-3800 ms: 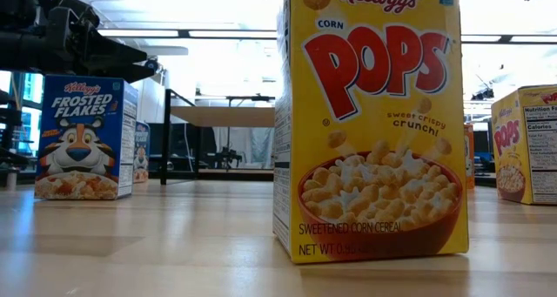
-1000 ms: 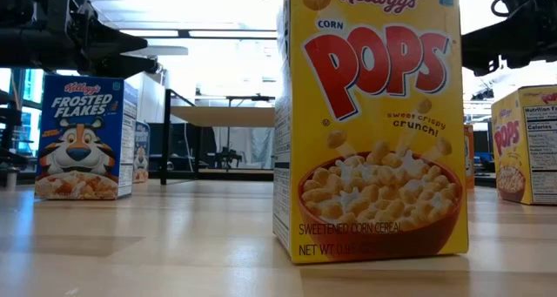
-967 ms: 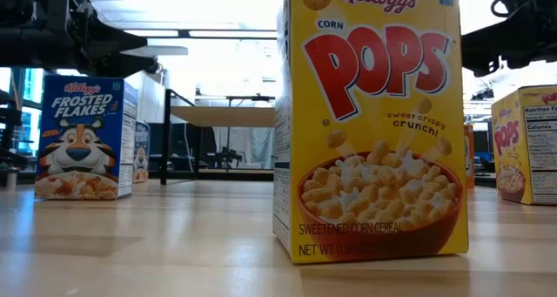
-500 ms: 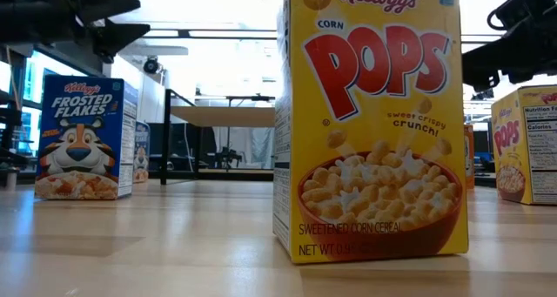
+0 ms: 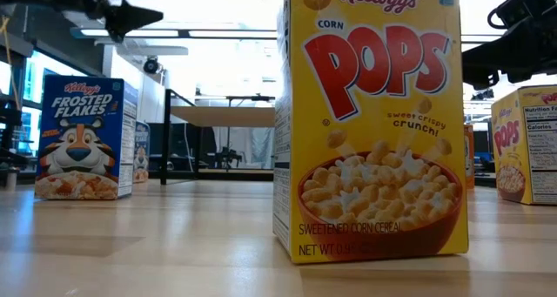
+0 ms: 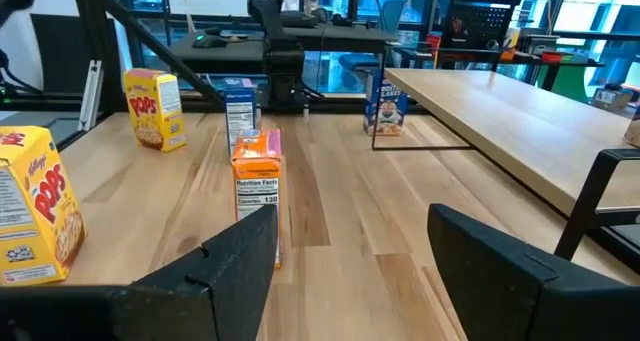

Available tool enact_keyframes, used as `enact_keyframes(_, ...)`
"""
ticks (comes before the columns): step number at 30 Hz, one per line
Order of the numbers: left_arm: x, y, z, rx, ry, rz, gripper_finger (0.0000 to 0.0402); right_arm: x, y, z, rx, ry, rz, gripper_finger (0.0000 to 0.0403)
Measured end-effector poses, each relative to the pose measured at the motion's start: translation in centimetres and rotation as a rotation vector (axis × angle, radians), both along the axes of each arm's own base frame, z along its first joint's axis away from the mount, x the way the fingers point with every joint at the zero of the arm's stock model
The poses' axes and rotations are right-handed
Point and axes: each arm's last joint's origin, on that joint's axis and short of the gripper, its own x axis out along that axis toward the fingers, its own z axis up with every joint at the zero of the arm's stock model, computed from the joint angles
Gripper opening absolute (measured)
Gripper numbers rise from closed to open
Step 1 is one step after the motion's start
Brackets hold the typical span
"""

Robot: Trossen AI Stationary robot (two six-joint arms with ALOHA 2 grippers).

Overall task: Stack cereal on shelf
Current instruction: Put the middle orange cereal box on the shelf

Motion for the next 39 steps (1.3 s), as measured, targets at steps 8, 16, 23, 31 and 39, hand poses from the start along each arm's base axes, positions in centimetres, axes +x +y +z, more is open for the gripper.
enact_keyframes(8,3.5,0.7,2.8,-0.010,0.068,-0.001,0.0281,0.0,0.0,0.0,-0.001,0.002,0.002,0.0252)
enact_keyframes(16,7.0,1.3,3.6,-0.015,0.083,-0.037,0.0281,0.0,0.0,0.0,-0.001,0.003,0.005,0.0252)
enact_keyframes(23,10.1,1.0,2.9,0.005,0.045,-0.112,0.0281,0.0,0.0,-0.1,-0.002,0.006,0.004,0.0252)
enact_keyframes(31,13.0,0.3,1.0,-0.001,0.070,-0.160,0.0281,0.0,0.0,-0.1,-0.002,0.006,0.004,0.0252)
enact_keyframes(39,15.7,-0.1,-1.2,0.005,0.092,-0.168,0.0281,0.0,0.0,-0.1,-0.002,0.006,0.004,0.0252)
